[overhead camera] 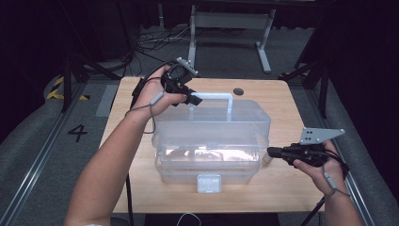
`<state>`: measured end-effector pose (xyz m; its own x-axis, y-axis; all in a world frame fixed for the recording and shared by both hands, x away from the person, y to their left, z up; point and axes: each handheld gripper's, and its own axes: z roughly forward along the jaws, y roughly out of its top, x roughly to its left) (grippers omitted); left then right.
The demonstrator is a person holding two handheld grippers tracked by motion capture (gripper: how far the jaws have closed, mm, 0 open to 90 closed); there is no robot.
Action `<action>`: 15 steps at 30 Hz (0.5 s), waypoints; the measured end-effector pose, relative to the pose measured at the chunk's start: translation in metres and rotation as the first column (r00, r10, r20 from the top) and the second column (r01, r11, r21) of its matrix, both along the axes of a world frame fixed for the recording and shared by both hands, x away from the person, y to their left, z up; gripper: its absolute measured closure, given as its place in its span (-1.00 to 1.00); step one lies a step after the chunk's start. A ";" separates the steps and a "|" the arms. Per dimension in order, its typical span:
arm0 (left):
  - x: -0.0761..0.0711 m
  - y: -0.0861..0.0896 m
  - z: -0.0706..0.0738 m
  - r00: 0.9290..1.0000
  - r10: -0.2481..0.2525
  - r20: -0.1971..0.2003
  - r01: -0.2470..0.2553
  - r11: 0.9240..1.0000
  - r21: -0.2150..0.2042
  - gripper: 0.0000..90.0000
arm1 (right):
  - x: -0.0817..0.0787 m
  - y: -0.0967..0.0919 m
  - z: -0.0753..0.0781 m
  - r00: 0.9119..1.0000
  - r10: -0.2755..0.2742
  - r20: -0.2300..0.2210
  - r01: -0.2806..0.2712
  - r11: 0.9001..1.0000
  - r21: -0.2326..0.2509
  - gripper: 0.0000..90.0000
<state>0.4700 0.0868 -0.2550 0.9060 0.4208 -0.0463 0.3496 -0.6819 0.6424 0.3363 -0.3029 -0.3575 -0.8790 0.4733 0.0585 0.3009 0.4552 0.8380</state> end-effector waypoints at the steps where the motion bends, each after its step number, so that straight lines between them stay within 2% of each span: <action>1: 0.001 0.000 0.000 1.000 0.001 0.000 -0.001 1.000 0.002 0.57 | 0.000 0.001 -0.001 1.000 0.004 -0.001 -0.004 1.000 0.001 0.98; 9: 0.006 0.001 0.000 1.000 -0.009 -0.016 0.008 1.000 -0.008 0.57 | 0.003 0.006 -0.008 1.000 0.006 0.003 -0.006 0.999 0.048 1.00; 15: 0.005 0.002 0.000 1.000 -0.017 -0.021 0.016 1.000 -0.013 0.57 | 0.004 0.010 -0.008 0.999 -0.004 0.036 0.001 0.997 0.081 1.00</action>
<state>0.4746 0.0885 -0.2551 0.9115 0.4051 -0.0709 0.3522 -0.6798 0.6433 0.3408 -0.2933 -0.3655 -0.8800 0.4705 0.0651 0.2709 0.3845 0.8825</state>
